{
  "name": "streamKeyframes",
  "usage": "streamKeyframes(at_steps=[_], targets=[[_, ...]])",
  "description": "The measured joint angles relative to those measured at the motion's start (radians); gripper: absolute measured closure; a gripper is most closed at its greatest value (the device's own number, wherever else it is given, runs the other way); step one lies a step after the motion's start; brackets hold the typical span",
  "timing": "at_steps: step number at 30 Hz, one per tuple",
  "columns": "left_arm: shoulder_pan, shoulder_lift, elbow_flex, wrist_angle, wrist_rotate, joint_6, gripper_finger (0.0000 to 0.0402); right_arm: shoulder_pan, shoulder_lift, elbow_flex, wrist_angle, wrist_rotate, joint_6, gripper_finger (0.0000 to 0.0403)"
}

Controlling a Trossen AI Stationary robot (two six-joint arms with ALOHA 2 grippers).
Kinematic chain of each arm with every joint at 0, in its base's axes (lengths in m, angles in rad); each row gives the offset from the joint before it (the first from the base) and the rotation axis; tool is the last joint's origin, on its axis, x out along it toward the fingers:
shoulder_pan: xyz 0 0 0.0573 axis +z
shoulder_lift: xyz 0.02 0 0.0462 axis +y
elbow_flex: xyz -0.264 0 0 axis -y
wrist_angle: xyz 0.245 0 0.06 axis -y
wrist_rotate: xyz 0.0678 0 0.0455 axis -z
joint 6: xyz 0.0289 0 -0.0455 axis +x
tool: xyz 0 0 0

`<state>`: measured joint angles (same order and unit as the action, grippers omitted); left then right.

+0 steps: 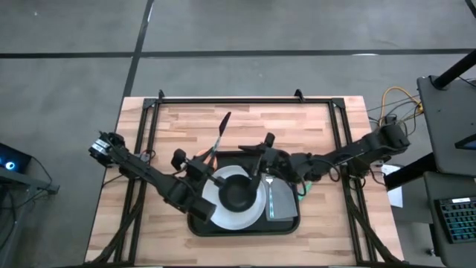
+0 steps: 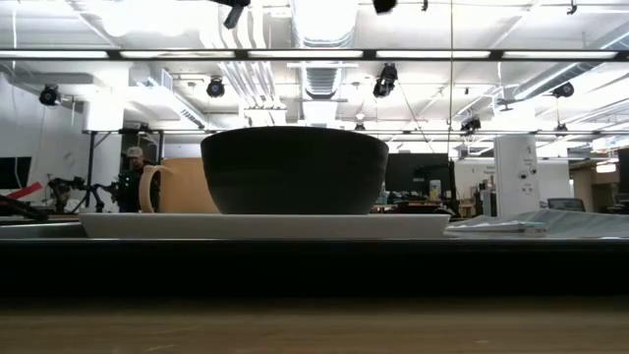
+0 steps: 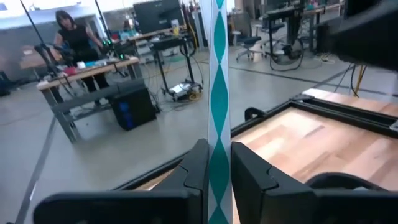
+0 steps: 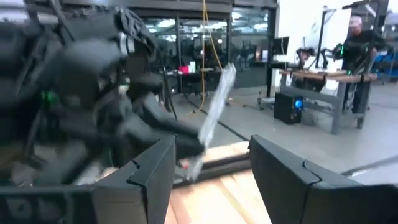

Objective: Set up tray
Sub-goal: Put the green knife to the right of the green fork on the gray napkin

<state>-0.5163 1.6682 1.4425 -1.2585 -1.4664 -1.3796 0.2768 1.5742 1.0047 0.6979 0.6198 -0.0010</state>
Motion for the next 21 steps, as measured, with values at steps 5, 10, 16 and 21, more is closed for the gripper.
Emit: streamKeyframes(at_steps=[5, 10, 16, 21], targets=[[0.001, 0.039, 0.0, 0.011, -0.04, 0.002, 0.0377, -0.002, 0.055, 0.082, -0.005, 0.0, -0.035, 0.022], [0.0, 0.072, 0.0, 0.026, -0.05, 0.002, 0.0377, -0.006, 0.093, 0.128, -0.007, -0.009, -0.075, 0.023], [-0.009, 0.078, -0.002, 0.045, -0.057, 0.0, 0.0377, -0.015, 0.095, 0.13, -0.003, -0.067, -0.081, 0.0231], [-0.011, 0.078, -0.003, 0.058, -0.059, -0.001, 0.0377, -0.03, 0.095, 0.126, -0.003, -0.114, -0.058, 0.0237]])
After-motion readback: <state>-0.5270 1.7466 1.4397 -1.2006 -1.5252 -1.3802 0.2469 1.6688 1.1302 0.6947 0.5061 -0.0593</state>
